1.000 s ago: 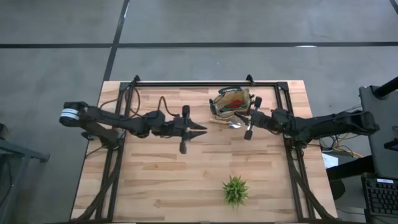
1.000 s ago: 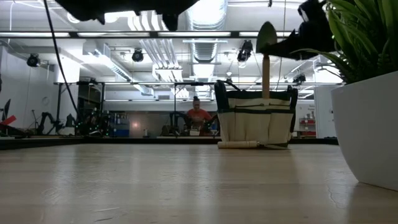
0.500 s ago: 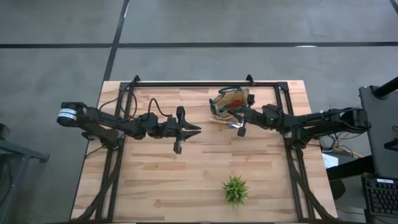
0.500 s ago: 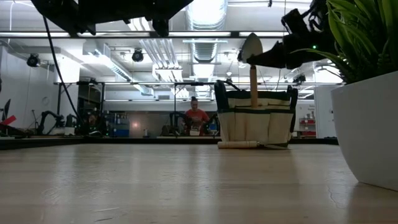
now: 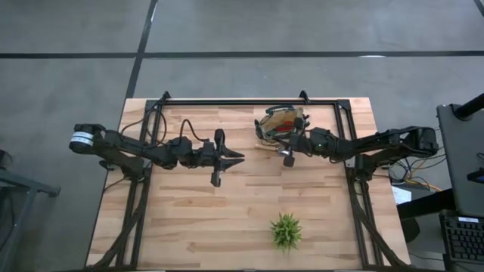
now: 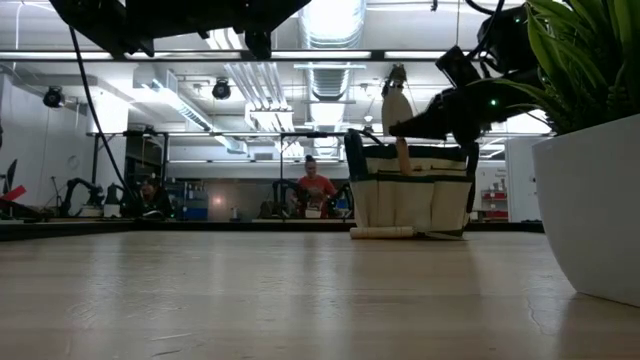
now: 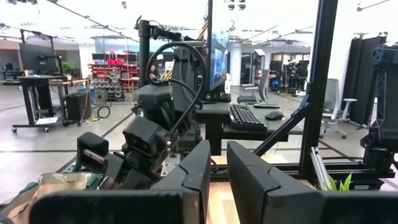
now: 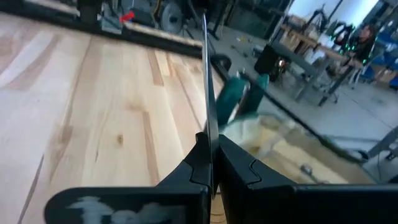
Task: Pick & Place Garden tools in Gardening bag
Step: Put the brown trowel into the gardening bag, then adjust the gardening bag on the table, then put the brown trowel into the gardening bag
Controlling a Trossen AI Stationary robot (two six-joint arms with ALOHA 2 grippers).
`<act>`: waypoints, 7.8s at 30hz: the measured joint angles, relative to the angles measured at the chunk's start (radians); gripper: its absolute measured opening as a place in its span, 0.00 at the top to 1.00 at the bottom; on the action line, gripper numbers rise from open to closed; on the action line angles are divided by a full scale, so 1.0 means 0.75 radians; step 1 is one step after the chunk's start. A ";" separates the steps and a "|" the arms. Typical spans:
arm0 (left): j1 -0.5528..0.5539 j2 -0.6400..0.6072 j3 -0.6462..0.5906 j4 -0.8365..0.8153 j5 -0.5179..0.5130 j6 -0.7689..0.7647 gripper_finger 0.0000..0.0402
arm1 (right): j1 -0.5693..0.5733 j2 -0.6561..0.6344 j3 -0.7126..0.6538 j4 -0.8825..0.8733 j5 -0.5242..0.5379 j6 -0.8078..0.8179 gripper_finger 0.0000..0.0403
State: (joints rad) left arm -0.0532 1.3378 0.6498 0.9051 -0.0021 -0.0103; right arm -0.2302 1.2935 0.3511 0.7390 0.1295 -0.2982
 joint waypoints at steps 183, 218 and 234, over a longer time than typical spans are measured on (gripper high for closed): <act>0.001 0.012 -0.021 -0.132 -0.005 -0.210 0.85 | -0.030 0.485 0.550 -1.229 -0.124 0.235 0.90; -0.004 0.012 0.049 -0.402 -0.115 -0.587 0.63 | 0.542 -0.037 0.598 -1.373 0.450 -0.027 0.90; -0.018 0.277 0.183 -0.461 0.027 -0.885 0.44 | 0.794 0.295 0.936 -1.637 0.851 -0.345 0.90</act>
State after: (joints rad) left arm -0.0666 1.5459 0.7872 0.5591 0.0184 -0.6737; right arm 0.3652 1.5145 1.0535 -0.4888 0.7679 -0.5573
